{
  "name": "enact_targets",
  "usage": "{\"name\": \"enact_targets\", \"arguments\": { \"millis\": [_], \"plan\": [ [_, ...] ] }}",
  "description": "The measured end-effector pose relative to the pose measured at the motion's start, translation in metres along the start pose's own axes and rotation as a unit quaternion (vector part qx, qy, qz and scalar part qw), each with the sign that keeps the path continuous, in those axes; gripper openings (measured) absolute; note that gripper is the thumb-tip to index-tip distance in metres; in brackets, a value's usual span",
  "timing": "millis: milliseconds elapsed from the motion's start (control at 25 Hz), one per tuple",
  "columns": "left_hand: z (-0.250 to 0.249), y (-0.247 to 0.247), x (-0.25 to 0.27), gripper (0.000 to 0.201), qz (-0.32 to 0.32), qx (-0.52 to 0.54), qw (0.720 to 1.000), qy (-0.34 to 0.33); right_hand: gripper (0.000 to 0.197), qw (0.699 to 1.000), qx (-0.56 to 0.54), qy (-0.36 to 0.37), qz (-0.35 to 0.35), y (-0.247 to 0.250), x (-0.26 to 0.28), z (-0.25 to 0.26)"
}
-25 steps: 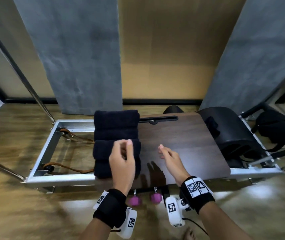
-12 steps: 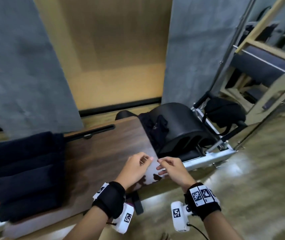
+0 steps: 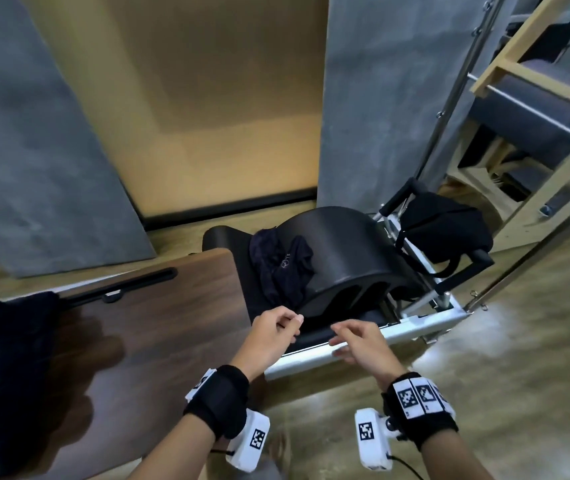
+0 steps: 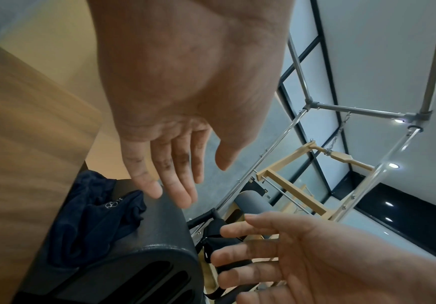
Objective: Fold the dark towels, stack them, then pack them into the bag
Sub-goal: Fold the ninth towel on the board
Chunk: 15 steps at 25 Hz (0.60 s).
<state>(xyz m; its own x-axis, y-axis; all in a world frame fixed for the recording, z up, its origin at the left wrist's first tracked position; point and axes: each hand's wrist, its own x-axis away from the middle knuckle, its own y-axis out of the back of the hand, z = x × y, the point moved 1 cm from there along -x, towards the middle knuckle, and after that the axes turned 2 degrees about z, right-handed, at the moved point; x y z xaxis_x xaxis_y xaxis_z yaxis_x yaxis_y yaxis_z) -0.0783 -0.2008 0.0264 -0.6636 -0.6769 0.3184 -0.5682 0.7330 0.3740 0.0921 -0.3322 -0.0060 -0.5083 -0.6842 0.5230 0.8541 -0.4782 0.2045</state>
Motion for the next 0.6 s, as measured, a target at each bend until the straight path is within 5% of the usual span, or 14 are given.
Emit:
{"name": "enact_targets", "arguments": {
  "millis": [600],
  "plan": [
    [0.011, 0.03, -0.217, 0.018, -0.116, 0.135, 0.976, 0.124, 0.034, 0.979, 0.136, -0.117, 0.101, -0.024, -0.291, 0.059]
  ]
}}
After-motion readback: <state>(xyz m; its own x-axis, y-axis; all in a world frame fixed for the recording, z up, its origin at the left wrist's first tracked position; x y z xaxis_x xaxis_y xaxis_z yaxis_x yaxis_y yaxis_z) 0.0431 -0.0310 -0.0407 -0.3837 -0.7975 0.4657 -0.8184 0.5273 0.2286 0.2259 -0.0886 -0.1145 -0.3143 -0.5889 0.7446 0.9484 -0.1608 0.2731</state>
